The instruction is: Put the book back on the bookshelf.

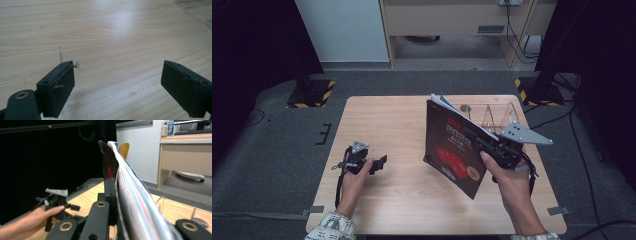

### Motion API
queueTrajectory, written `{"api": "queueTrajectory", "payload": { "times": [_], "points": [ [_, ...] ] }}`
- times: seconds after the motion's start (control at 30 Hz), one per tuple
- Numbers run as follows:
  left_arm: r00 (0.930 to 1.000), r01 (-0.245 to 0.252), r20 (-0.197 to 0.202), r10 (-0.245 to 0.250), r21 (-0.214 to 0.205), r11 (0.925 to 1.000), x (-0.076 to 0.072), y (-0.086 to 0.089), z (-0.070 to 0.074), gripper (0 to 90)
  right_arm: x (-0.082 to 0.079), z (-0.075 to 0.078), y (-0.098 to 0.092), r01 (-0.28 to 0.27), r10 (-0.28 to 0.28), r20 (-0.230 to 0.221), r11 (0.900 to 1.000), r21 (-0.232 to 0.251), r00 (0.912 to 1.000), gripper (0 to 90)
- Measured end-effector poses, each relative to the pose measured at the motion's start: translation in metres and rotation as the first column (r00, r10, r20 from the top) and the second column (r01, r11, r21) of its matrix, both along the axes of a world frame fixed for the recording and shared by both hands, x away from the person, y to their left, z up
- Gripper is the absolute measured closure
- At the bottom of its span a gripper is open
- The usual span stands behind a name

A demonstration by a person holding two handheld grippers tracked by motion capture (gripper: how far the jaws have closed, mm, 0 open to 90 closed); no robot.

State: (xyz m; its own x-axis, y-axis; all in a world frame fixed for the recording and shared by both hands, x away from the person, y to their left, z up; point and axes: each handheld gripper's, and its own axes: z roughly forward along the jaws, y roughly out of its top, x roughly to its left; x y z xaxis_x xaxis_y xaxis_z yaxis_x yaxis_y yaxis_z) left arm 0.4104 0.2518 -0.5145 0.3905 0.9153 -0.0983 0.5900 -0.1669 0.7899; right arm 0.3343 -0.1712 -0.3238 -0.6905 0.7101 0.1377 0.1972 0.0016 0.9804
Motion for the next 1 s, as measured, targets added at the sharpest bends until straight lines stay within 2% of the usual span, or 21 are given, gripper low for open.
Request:
{"api": "queueTrajectory", "payload": {
  "times": [0.23, 0.5, 0.63, 0.8, 1.0],
  "points": [
    [0.9991, 0.040, -0.013, -0.040, 0.047, 0.9981, -0.001, -0.007, -0.003, 11.1, -0.005, -0.007, -0.013, 0.049, -0.049, -0.013, 0.9986, -0.021, 0.9987, 87.1],
    [0.9987, 0.050, -0.014, -0.049, 0.051, 0.9975, -0.001, -0.007, -0.003, 11.1, -0.005, -0.006, -0.029, 0.096, -0.096, -0.014, 0.9954, -0.012, 0.9953, 87.0],
    [0.9987, 0.046, -0.021, -0.046, 0.034, 0.9983, -0.002, -0.006, -0.004, 11.2, -0.007, -0.006, -0.035, 0.111, -0.111, -0.022, 0.9938, -0.009, 0.9936, 87.1],
    [0.9987, 0.047, -0.020, -0.046, 0.053, 0.9975, -0.003, -0.006, -0.004, 11.2, -0.009, -0.006, -0.043, 0.126, -0.126, -0.025, 0.9919, -0.017, 0.9917, 87.0],
    [0.9993, 0.032, -0.019, -0.031, 0.055, 0.9980, -0.002, -0.004, -0.004, 11.2, -0.014, -0.010, -0.057, 0.141, -0.142, -0.033, 0.9896, -0.029, 0.9893, 87.0]
  ]
}}
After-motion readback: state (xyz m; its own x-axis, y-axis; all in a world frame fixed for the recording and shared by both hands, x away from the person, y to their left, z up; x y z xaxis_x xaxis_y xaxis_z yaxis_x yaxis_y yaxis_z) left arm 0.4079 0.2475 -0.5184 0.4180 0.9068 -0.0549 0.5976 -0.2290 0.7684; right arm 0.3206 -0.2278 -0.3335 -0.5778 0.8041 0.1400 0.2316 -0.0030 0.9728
